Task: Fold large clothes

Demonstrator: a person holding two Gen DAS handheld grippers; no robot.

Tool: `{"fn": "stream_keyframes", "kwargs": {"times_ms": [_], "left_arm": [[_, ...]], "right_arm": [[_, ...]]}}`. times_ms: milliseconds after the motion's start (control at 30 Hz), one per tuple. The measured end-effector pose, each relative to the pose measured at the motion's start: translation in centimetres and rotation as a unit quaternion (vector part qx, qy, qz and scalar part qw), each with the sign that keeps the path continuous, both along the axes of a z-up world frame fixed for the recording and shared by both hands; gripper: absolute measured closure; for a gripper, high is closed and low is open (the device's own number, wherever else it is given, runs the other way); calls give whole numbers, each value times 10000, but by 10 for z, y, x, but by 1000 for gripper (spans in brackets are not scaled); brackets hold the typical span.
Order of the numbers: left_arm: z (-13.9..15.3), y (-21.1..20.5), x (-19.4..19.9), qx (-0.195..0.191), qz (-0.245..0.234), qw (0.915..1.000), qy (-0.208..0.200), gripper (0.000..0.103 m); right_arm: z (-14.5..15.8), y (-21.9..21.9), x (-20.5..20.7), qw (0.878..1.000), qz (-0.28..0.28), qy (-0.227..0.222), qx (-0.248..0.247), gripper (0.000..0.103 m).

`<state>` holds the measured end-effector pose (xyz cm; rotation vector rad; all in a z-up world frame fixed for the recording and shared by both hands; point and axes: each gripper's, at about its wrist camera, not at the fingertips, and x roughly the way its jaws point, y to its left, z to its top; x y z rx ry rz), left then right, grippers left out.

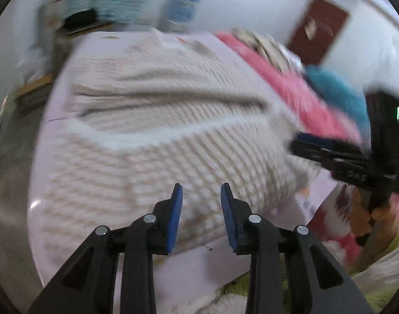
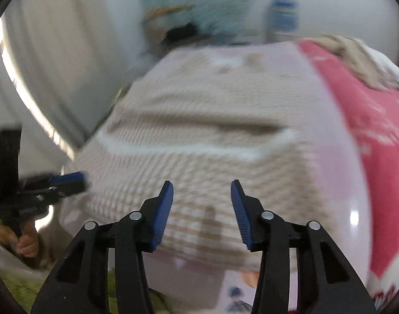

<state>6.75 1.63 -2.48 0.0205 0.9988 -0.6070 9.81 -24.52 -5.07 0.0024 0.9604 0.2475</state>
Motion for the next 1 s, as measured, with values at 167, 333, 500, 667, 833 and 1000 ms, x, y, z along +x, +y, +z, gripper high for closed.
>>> {"fn": "stream_keyframes", "kwargs": {"times_ms": [167, 333, 500, 667, 833, 1000], "left_arm": [[-27, -1, 7, 79, -93, 9998, 139, 71], [-5, 23, 13, 43, 158, 9997, -157, 70], [16, 55, 40, 314, 994, 9925, -639, 61], [6, 73, 76, 1052, 1722, 9774, -626, 60], [-6, 82, 91, 1083, 1781, 9773, -383, 79], [-4, 82, 86, 1033, 1838, 9761, -524, 94]], "right_arm": [[-32, 6, 7, 9991, 129, 365, -161, 65], [-8, -15, 8, 9991, -104, 345, 206, 54], [15, -47, 20, 9955, -775, -303, -443, 45], [6, -86, 48, 9865, -1406, -342, -772, 45], [-14, -93, 67, 9853, -1431, -87, -928, 57], [-12, -88, 61, 9842, -1444, -152, -1017, 97]]}}
